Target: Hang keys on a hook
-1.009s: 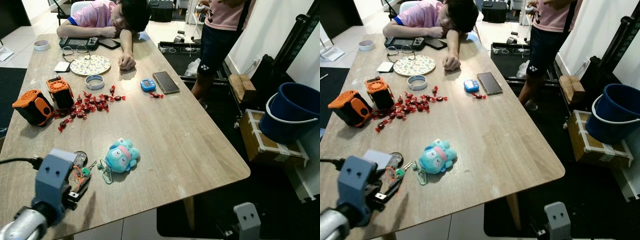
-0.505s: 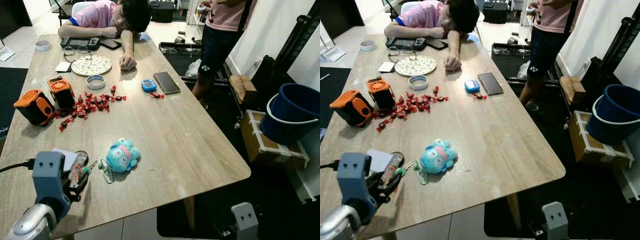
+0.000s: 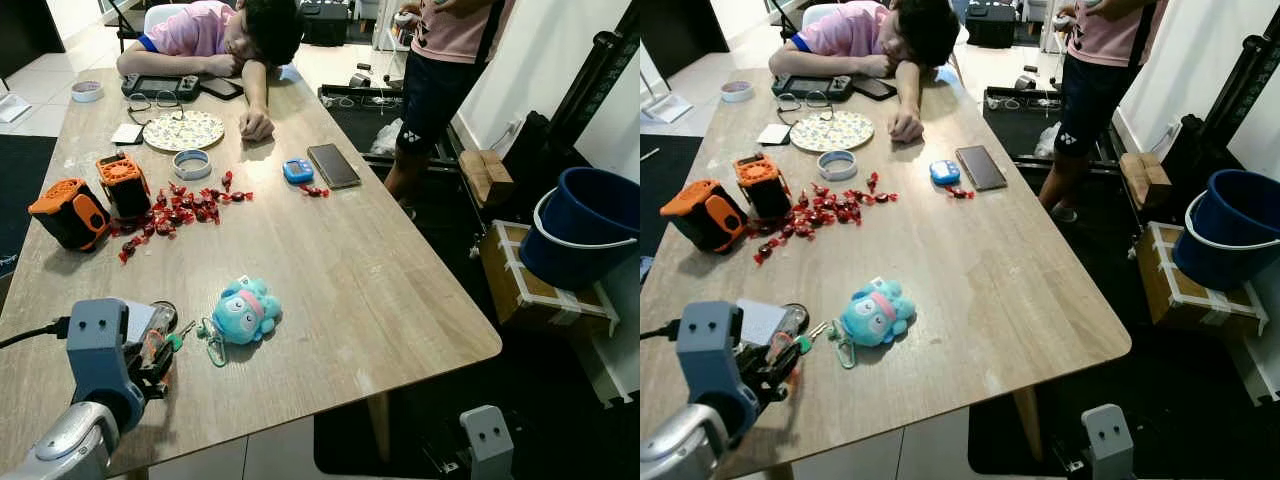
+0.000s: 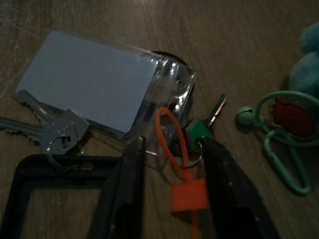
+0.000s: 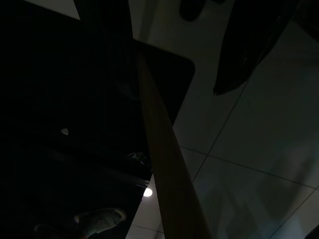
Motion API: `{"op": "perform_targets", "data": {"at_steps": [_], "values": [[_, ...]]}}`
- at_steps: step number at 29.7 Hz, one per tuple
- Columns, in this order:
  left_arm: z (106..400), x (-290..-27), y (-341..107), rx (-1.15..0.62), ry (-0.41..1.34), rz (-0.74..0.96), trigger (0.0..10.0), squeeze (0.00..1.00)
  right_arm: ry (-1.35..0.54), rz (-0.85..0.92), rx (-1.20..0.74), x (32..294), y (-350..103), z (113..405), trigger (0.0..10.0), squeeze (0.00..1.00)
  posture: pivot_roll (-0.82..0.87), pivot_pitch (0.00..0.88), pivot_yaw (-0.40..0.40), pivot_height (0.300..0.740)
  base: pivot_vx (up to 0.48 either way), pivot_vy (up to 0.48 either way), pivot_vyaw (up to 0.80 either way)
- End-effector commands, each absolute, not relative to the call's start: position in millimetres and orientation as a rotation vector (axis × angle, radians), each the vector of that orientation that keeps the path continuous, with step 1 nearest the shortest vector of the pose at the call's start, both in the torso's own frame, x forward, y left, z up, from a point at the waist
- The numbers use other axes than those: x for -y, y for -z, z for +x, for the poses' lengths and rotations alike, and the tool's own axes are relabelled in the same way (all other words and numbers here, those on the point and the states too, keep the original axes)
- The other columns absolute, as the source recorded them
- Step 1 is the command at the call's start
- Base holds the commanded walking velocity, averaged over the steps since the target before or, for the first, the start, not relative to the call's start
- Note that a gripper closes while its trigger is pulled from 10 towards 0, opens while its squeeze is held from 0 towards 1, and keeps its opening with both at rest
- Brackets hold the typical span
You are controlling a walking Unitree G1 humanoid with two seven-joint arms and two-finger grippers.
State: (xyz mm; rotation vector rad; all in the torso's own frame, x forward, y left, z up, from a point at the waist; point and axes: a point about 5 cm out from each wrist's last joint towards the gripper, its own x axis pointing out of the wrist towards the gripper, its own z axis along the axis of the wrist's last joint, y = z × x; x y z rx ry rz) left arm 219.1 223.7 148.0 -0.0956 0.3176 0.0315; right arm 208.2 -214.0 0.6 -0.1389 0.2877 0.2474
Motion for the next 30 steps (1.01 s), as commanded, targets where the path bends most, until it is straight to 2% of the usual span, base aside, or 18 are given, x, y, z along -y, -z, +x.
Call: {"op": "perform_targets", "data": {"at_steps": [1,2,3,11,12,13,14,15,16,20,23,28,30], "values": [[216,-225,-138,-0.366,-0.054,-0.115,1.7,0.00,-0.240,-0.121,-0.321,214,5,202,10.0,0.00,0.21,0.187,-0.025,0.740,0.000,0.000,0.00],[216,-225,-138,-0.367,-0.057,-0.117,0.2,0.00,-0.240,-0.121,-0.321,214,6,202,10.0,0.00,0.21,0.188,-0.025,0.740,0.000,0.000,0.00],[215,-226,-139,-0.367,-0.062,-0.119,0.0,0.00,-0.241,-0.121,-0.322,214,6,203,10.0,0.00,0.21,0.188,-0.025,0.740,0.000,0.000,0.00],[216,-228,-144,-0.344,-0.065,-0.158,0.0,0.00,-0.244,-0.121,-0.322,213,6,204,10.0,0.00,0.22,0.181,-0.023,0.740,0.000,0.000,0.00],[215,-229,-145,-0.334,-0.058,-0.176,0.3,0.00,-0.245,-0.121,-0.322,212,6,204,10.0,0.00,0.22,0.180,-0.023,0.740,0.000,0.000,0.00],[214,-228,-147,-0.320,-0.041,-0.197,3.4,0.00,-0.246,-0.120,-0.321,212,6,205,10.0,0.00,0.22,0.180,-0.022,0.740,0.000,0.000,0.00],[213,-227,-149,-0.310,-0.022,-0.214,4.4,0.00,-0.247,-0.119,-0.321,211,6,205,10.0,0.00,0.22,0.180,-0.022,0.740,0.000,0.000,0.00],[213,-227,-149,-0.310,-0.022,-0.214,4.4,0.00,-0.247,-0.119,-0.321,211,6,205,10.0,0.00,0.22,0.180,-0.022,0.740,0.000,0.000,0.00],[211,-224,-153,-0.294,0.026,-0.235,10.0,0.00,-0.249,-0.119,-0.320,211,6,205,10.0,0.00,0.22,0.179,-0.022,0.740,0.000,0.000,0.00],[198,-212,-168,-0.244,0.218,-0.251,10.0,0.00,-0.253,-0.120,-0.319,210,5,206,10.0,0.00,0.22,0.178,-0.022,0.740,0.000,0.000,0.00],[195,-207,-181,-0.171,0.284,-0.270,10.0,0.00,-0.257,-0.122,-0.318,210,5,207,10.0,0.00,0.22,0.176,-0.028,0.740,0.000,0.000,0.00],[204,-206,-198,-0.058,0.250,-0.305,10.0,0.00,-0.264,-0.123,-0.314,209,4,211,10.0,0.00,0.22,0.175,-0.032,0.740,0.000,0.000,0.00],[214,-207,-210,0.032,0.198,-0.384,10.0,0.00,-0.272,-0.120,-0.309,205,4,214,10.0,0.00,0.23,0.173,-0.033,0.740,0.000,0.000,0.00]]}}
